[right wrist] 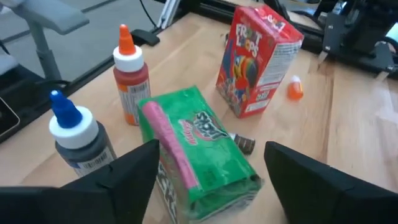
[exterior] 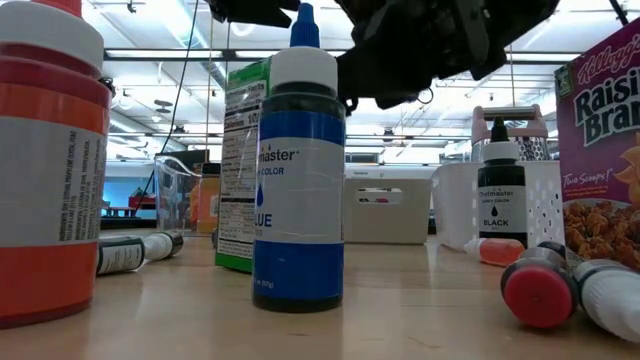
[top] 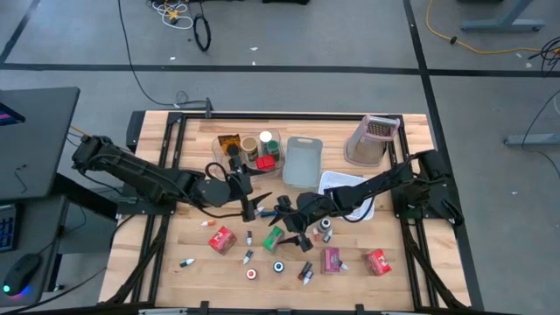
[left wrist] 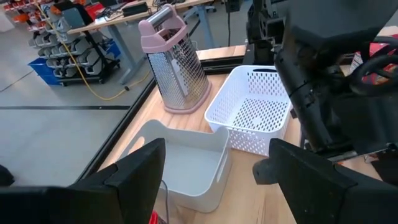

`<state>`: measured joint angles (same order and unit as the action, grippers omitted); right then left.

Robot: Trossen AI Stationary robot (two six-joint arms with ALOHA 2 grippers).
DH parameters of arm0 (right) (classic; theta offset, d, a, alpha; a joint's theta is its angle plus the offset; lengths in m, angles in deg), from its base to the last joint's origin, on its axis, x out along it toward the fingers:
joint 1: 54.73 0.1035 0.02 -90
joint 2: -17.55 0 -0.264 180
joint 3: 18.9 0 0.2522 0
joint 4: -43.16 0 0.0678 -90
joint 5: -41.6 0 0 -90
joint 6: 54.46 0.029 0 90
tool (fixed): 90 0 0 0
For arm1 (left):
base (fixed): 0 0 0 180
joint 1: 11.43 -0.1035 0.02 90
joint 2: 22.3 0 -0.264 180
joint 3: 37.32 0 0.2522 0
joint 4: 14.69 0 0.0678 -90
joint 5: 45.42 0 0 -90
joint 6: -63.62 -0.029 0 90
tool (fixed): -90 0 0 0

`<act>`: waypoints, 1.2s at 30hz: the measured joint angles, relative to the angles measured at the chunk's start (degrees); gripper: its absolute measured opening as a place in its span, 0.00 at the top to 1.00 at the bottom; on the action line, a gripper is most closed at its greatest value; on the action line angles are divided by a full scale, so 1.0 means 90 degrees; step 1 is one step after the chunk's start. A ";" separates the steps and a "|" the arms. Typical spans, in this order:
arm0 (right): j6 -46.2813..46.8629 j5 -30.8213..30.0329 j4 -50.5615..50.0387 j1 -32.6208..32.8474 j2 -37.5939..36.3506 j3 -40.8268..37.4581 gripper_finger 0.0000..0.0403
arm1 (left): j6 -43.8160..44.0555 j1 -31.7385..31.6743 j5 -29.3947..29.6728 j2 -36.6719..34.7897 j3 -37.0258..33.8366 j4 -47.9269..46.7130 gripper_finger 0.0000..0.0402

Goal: Pick & Place Kitchen Items
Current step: Put the green cereal box into the white bin

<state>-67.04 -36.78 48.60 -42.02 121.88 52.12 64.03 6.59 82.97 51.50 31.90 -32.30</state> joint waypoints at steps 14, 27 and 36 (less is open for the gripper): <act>-0.0038 0.0163 0.0111 0.0015 0.0202 0.0000 0.59 | -0.0002 0.0000 0.0163 0.0000 -0.0002 0.0096 0.26; 0.0950 -0.1880 -0.0518 0.0015 -0.0674 -0.0005 0.71 | 0.0082 0.0000 0.0165 0.0000 -0.0002 0.0029 0.26; 0.1733 -0.3519 -0.3202 0.0236 -0.2769 -0.0005 0.71 | 0.0226 0.0000 0.0168 0.0000 -0.0002 -0.0159 0.26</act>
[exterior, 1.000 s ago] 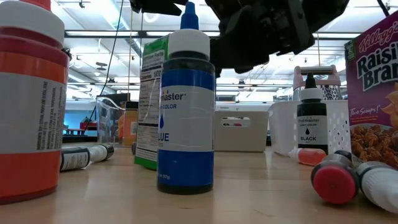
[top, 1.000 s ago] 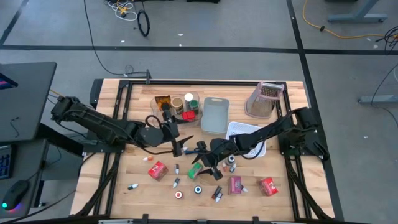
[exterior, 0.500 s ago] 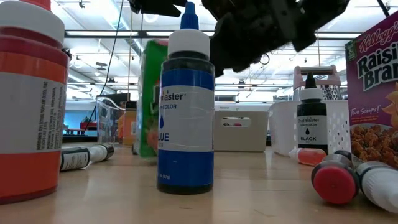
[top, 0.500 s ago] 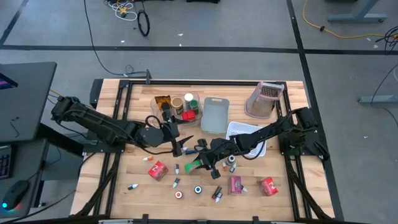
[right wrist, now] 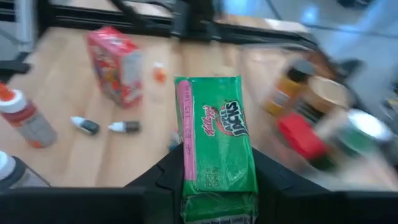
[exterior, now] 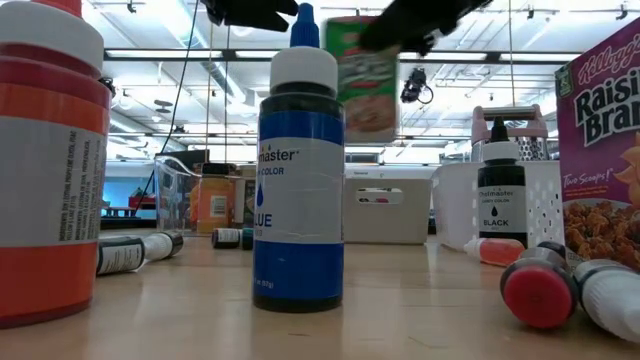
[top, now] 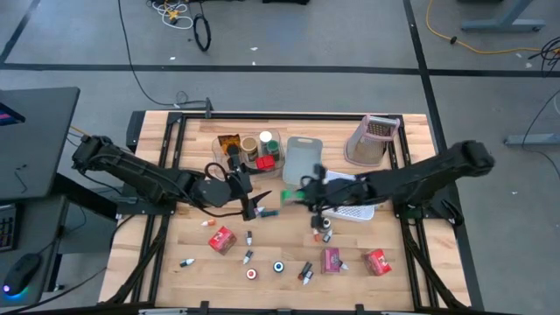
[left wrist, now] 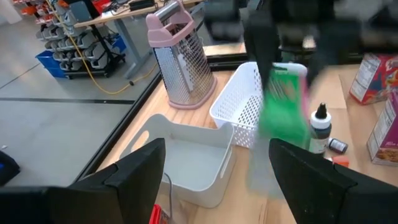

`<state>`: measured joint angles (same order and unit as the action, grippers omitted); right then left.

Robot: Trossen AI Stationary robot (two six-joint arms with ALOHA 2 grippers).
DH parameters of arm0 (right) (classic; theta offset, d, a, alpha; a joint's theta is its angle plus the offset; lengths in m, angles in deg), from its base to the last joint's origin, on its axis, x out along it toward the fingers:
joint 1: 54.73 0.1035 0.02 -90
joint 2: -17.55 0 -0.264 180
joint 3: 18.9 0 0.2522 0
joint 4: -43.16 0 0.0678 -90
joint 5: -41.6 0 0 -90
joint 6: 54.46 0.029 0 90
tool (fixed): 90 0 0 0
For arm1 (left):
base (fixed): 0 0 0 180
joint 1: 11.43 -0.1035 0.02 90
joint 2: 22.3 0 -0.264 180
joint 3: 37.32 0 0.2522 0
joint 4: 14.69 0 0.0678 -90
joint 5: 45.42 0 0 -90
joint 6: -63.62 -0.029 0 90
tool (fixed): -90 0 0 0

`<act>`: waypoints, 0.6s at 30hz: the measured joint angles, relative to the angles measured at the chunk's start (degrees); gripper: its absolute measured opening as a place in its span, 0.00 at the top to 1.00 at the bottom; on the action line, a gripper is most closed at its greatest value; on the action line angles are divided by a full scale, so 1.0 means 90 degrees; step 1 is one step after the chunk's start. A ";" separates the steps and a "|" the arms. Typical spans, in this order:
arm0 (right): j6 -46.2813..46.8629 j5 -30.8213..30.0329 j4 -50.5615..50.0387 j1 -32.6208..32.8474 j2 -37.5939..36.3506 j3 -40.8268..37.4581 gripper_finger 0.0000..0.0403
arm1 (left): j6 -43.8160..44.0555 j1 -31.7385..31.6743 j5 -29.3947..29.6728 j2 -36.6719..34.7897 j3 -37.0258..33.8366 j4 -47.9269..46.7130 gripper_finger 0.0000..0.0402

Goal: Pick & Place Kitchen Items
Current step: Put the green cereal box into the white bin

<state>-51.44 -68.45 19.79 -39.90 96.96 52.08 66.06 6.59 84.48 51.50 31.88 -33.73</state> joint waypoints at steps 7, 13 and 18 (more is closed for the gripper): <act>0.1396 -0.0978 -0.2248 0.0335 -0.1332 -0.0024 0.71 | 0.0062 0.0000 0.0112 0.0002 -0.0002 -0.0121 0.26; 0.2233 -0.1882 -0.2784 0.0678 -0.1908 -0.0622 0.71 | 0.0313 0.0000 0.0114 0.0002 -0.0002 -0.0120 0.26; 0.2747 -0.2202 -0.2742 0.0683 -0.2025 -0.1336 0.71 | 0.0323 0.0000 0.0138 0.0002 -0.0002 -0.0206 0.26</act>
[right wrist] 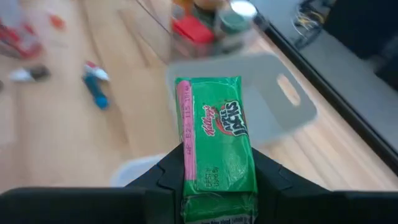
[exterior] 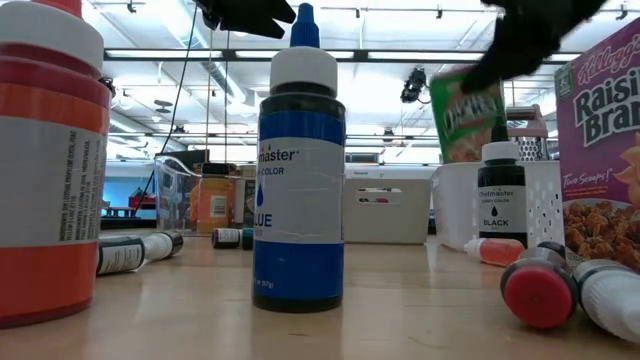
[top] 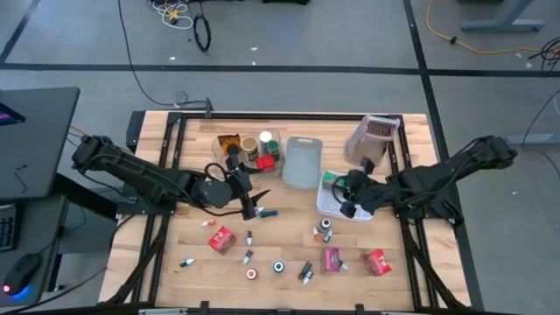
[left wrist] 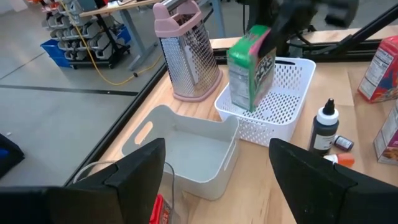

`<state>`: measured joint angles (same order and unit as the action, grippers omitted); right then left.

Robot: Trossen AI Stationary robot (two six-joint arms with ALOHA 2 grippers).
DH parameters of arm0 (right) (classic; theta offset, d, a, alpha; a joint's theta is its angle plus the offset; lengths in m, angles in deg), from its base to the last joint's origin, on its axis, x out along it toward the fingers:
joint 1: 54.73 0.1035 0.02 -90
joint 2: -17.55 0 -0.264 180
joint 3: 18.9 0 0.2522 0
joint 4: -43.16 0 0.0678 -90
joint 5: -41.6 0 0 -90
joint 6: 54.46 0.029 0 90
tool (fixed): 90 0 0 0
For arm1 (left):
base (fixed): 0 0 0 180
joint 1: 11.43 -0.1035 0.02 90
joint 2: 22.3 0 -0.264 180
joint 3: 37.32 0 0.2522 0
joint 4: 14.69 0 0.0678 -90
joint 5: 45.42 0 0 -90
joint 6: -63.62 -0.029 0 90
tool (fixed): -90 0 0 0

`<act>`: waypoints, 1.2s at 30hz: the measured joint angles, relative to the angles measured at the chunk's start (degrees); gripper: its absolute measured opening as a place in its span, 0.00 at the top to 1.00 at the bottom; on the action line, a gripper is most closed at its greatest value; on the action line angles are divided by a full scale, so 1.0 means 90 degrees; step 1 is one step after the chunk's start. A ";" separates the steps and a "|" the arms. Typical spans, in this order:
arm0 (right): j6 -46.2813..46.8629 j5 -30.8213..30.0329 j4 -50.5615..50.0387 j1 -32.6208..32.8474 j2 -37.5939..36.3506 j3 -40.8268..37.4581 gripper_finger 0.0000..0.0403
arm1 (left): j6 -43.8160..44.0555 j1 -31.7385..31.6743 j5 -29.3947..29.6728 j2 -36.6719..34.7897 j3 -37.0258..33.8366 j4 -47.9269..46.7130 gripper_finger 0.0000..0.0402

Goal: Pick & Place Kitchen Items
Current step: Put the green cereal box into the white bin

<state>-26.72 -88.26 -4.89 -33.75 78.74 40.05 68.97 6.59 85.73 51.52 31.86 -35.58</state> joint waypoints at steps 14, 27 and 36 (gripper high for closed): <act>-0.1212 0.0808 0.2426 -0.0741 0.0002 -0.1787 0.69 | -0.0020 -0.0016 0.0036 0.0000 0.0000 0.0124 0.26; -0.1928 0.1032 0.3128 -0.1424 0.0005 -0.2107 0.52 | -0.0141 -0.0056 0.0027 0.0000 0.0000 0.0182 0.26; -0.2060 0.1248 0.3359 -0.1420 -0.0267 -0.2107 0.43 | -0.0141 -0.0092 0.0027 0.0000 0.0000 0.0176 0.26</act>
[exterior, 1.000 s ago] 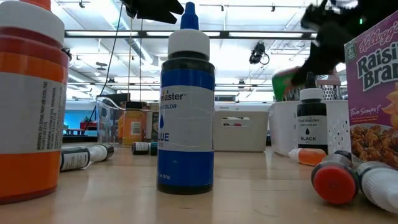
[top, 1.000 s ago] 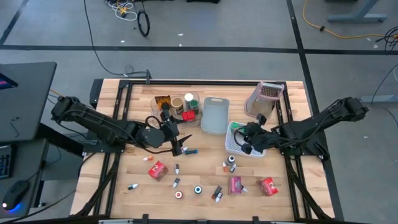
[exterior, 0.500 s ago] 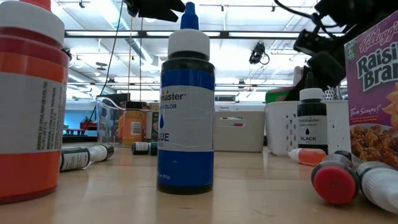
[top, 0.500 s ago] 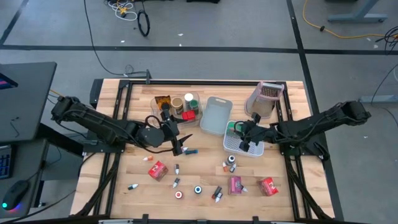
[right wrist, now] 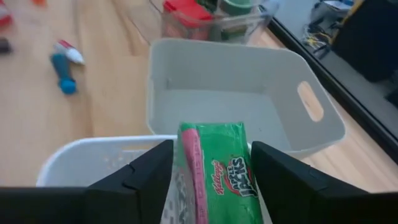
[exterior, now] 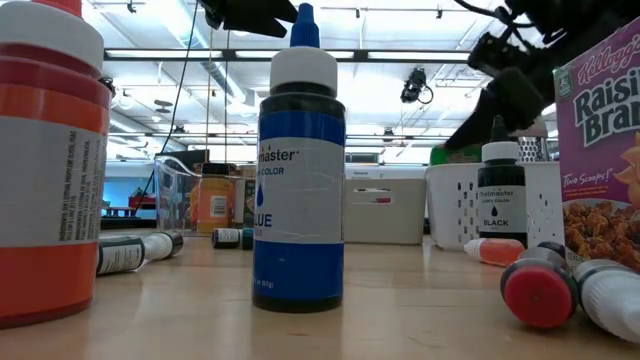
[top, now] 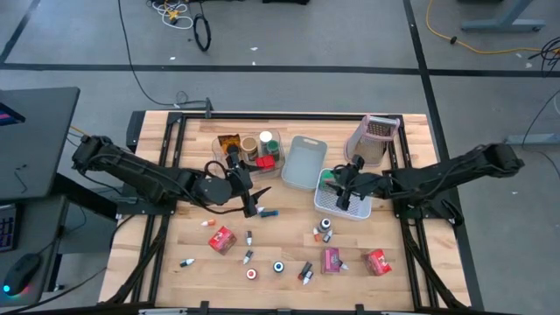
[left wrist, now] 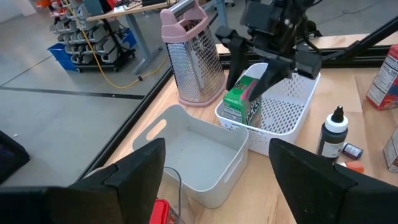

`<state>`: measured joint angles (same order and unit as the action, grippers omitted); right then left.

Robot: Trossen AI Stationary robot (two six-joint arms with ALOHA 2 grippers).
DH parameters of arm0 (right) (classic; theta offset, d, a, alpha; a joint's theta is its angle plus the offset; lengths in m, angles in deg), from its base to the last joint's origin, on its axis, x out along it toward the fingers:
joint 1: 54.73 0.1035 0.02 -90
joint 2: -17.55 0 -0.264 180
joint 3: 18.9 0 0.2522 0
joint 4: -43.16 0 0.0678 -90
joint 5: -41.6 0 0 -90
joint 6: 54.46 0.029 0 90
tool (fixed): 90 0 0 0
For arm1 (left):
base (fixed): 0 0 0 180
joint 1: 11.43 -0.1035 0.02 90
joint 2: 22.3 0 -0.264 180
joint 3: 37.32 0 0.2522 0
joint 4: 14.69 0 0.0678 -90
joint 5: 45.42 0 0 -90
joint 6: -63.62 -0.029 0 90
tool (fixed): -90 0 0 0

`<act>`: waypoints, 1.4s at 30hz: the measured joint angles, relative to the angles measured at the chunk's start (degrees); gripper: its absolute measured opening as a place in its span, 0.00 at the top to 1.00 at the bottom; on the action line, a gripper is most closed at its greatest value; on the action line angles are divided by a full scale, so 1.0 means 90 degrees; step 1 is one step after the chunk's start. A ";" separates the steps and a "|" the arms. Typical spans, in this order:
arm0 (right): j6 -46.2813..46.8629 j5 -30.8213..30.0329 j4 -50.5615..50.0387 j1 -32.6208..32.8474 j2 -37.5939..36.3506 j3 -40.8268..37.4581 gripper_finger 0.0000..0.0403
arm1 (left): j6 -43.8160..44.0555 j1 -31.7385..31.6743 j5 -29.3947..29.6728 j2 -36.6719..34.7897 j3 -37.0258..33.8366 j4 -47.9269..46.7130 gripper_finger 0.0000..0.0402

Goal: Pick & Place Kitchen Items
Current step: Put the green cereal box into the white bin, then put the right red cereal box into the white bin

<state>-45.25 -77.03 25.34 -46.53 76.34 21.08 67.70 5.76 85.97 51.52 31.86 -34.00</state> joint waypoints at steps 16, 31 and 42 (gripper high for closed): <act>0.1233 0.1282 -0.1809 0.0546 -0.0601 0.1839 0.44 | -0.0027 0.0000 0.0001 0.0000 0.0000 -0.0001 0.26; 0.5881 0.3066 -0.5655 0.2057 -0.0064 0.3470 0.45 | -0.0051 0.0000 0.0163 0.0000 0.0000 -0.0023 0.26; 1.0289 0.5567 -0.6476 0.2921 0.0417 0.3470 0.45 | -0.0172 -0.0216 0.0168 0.0000 0.0000 -0.0011 0.26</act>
<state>47.34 -26.93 -32.95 -20.24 80.09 52.32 66.15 3.82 87.48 51.52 31.86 -34.10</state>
